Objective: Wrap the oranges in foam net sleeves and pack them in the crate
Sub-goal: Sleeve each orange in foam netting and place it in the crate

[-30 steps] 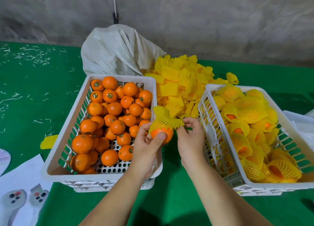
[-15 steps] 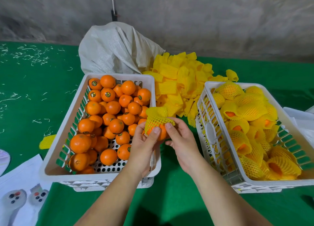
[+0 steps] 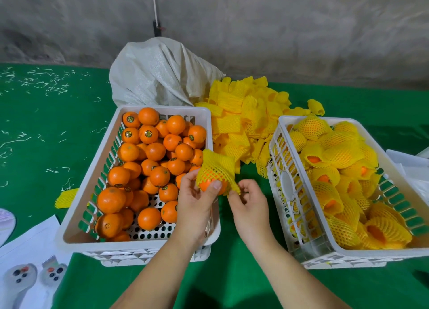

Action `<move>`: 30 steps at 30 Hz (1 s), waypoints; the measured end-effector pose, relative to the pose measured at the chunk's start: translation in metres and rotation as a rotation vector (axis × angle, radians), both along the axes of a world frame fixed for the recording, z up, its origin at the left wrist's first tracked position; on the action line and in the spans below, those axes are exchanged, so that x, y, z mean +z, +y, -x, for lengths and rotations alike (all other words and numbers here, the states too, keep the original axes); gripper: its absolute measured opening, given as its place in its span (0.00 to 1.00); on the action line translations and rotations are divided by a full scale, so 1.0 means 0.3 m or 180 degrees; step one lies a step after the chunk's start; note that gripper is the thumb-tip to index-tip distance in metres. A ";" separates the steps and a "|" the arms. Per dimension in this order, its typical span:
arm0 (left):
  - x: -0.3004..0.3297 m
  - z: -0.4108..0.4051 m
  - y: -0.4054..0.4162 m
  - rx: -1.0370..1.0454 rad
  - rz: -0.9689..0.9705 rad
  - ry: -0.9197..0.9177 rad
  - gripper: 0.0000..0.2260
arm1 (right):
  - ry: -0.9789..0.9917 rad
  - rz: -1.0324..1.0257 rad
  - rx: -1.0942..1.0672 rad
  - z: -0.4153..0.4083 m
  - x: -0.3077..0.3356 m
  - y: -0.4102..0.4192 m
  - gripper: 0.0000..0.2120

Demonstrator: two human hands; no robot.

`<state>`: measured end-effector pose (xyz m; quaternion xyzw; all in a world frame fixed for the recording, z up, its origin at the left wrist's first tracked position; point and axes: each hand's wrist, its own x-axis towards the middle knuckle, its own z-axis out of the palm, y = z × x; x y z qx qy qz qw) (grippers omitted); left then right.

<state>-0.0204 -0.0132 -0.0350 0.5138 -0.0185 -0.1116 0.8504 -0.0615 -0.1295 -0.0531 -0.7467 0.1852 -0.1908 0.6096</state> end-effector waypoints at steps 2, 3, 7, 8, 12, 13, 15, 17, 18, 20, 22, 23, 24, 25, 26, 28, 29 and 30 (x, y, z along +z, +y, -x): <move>-0.003 0.002 -0.002 0.0034 0.0088 0.0009 0.18 | -0.0201 0.0054 0.0086 0.038 -0.005 0.038 0.06; -0.005 0.005 -0.003 0.0020 0.0090 -0.0018 0.19 | -0.0298 0.0067 0.0095 0.053 -0.007 0.059 0.04; -0.025 0.001 0.009 -0.0078 -0.0305 -0.0249 0.22 | -0.0266 0.0084 0.0204 0.070 -0.015 0.110 0.05; -0.030 -0.001 0.014 -0.0208 -0.0353 -0.0260 0.22 | -0.0225 0.0077 0.0270 0.067 -0.013 0.111 0.04; -0.039 -0.010 0.013 -0.0680 -0.0228 -0.0058 0.25 | -0.0301 0.0003 0.0100 0.041 0.016 0.070 0.05; -0.042 -0.011 0.010 -0.0583 -0.0287 -0.0096 0.24 | -0.0284 -0.0011 0.0109 0.034 0.025 0.054 0.06; -0.046 -0.011 0.005 -0.0354 -0.0343 -0.0080 0.23 | -0.0230 0.0108 0.0239 0.027 0.044 0.027 0.06; -0.050 -0.011 0.002 -0.0245 -0.0357 -0.0046 0.22 | -0.0263 0.0395 0.0412 0.034 0.062 0.014 0.04; -0.050 -0.012 0.002 -0.0181 -0.0405 -0.0065 0.23 | -0.0315 0.0527 0.0475 0.042 0.068 0.015 0.04; -0.054 -0.011 0.004 -0.0037 -0.0464 -0.0145 0.25 | -0.0469 0.0637 0.0511 0.060 0.071 0.028 0.05; -0.063 -0.012 0.006 0.0044 -0.0472 -0.0181 0.29 | -0.0550 0.0668 0.0459 0.073 0.063 0.044 0.05; -0.068 -0.014 0.008 0.0062 -0.0484 -0.0194 0.30 | -0.0524 0.0652 0.0442 0.077 0.060 0.052 0.06; -0.075 -0.017 0.011 0.0072 -0.0503 -0.0219 0.30 | -0.0457 0.0527 0.0465 0.080 0.062 0.059 0.06; -0.081 -0.021 0.015 0.0075 -0.0510 -0.0248 0.29 | -0.0354 0.0251 0.0500 0.079 0.068 0.065 0.08; -0.084 -0.025 0.018 0.0077 -0.0500 -0.0272 0.28 | -0.0207 -0.0136 0.0512 0.074 0.079 0.068 0.13; -0.086 -0.031 0.025 0.0049 -0.0515 -0.0340 0.27 | 0.0093 -0.1167 0.0534 0.055 0.105 0.060 0.26; -0.086 -0.030 0.026 -0.0033 -0.0514 -0.0390 0.28 | 0.0198 -0.1748 0.0626 0.046 0.119 0.052 0.29; -0.086 -0.027 0.024 -0.0163 -0.0490 -0.0440 0.29 | 0.0305 -0.2209 0.0719 0.037 0.134 0.042 0.31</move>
